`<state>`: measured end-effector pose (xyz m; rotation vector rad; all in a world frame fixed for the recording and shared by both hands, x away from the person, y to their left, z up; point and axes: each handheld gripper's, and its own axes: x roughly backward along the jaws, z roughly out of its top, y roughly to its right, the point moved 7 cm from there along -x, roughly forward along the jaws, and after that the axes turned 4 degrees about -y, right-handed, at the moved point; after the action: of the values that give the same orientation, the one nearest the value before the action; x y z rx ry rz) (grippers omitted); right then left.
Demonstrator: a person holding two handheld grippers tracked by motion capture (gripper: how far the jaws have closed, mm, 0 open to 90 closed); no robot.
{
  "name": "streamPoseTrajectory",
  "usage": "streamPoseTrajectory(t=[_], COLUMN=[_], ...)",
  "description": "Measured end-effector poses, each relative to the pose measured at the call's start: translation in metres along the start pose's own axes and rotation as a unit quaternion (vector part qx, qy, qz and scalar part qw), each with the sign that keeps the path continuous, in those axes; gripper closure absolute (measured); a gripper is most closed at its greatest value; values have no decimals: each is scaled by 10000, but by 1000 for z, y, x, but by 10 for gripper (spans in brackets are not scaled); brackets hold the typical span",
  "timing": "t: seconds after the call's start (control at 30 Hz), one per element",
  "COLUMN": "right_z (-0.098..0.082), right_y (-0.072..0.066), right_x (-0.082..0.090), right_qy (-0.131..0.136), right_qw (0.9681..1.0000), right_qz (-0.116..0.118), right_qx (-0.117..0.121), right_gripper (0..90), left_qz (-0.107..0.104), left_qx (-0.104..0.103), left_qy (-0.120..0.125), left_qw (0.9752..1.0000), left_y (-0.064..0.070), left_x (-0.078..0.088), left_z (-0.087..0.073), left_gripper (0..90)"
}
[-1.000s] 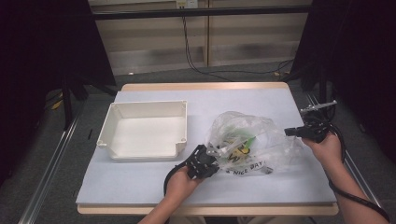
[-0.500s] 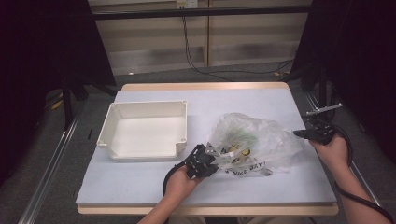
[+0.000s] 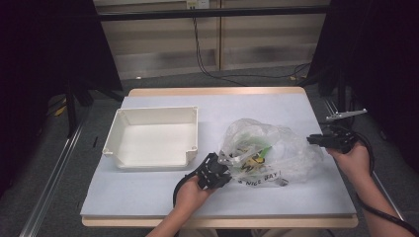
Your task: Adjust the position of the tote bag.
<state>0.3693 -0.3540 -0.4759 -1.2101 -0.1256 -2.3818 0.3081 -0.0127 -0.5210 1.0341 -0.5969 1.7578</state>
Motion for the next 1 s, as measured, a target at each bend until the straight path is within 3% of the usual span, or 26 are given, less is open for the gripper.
streamPoseTrajectory(t=[0.07,0.17,0.6,0.73,1.0], right_z=[4,10,16,11,-4], right_y=[-5,-13,-46,-56,-74], right_x=[5,12,19,20,12], right_qy=[87,245,344,298,109], right_qw=[9999,9996,9979,9972,9952], right_qz=[29,115,340,421,631], right_qx=[55,118,430,546,737], right_gripper=[708,670,638,649,691], left_qz=[13,-15,-23,-83,-5], left_qx=[80,24,70,104,45], left_qy=[55,18,85,94,117], left_qw=[10000,10000,9999,9999,9999], left_y=[1,1,2,2,1], left_x=[-1,0,1,0,1], left_z=[1,1,2,2,3], left_gripper=[900,900,900,900,900])
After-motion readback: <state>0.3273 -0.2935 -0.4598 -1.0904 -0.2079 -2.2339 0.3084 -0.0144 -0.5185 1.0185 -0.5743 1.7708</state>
